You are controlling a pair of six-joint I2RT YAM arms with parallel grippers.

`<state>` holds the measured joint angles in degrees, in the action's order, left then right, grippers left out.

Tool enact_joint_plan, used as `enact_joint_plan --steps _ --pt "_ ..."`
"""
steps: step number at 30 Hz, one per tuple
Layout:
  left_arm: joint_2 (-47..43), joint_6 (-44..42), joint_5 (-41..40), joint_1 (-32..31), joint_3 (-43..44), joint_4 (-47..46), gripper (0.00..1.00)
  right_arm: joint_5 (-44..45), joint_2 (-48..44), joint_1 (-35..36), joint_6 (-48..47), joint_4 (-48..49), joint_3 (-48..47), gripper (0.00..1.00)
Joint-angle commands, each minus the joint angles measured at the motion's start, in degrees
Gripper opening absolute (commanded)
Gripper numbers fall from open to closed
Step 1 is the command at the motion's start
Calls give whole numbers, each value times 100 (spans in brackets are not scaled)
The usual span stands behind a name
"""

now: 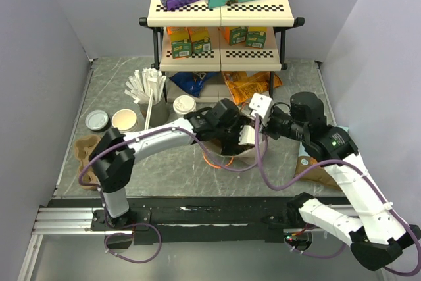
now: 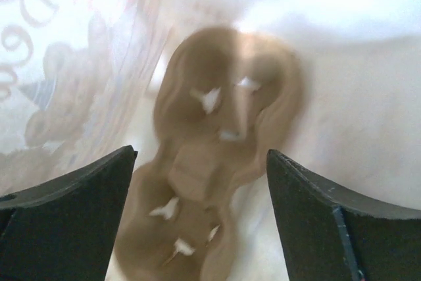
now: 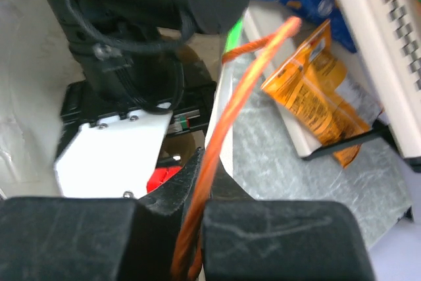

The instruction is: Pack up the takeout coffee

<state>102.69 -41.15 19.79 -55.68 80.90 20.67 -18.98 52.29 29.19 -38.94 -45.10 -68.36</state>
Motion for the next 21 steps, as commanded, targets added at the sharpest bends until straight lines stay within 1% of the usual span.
enact_joint_plan --steps 1,6,12,16,17,21 --pt "-812 695 1192 119 469 -485 88 -333 131 -132 360 -174 -256 0" --pt "-970 1081 1466 215 1058 -335 90 -1009 422 -606 607 -446 -564 0" --pt "-1050 1574 1703 251 1419 -335 92 -1151 712 -809 615 -552 -784 0" --pt "-1015 2013 2001 391 1507 -466 92 -1415 1027 -1204 712 -728 -1012 0" --pt "-1023 2214 2081 461 1516 -528 91 -1476 1081 -1266 738 -815 -1065 0" --pt "-1155 2497 2301 541 1516 -713 91 -1696 1265 -1451 774 -842 -1153 0"
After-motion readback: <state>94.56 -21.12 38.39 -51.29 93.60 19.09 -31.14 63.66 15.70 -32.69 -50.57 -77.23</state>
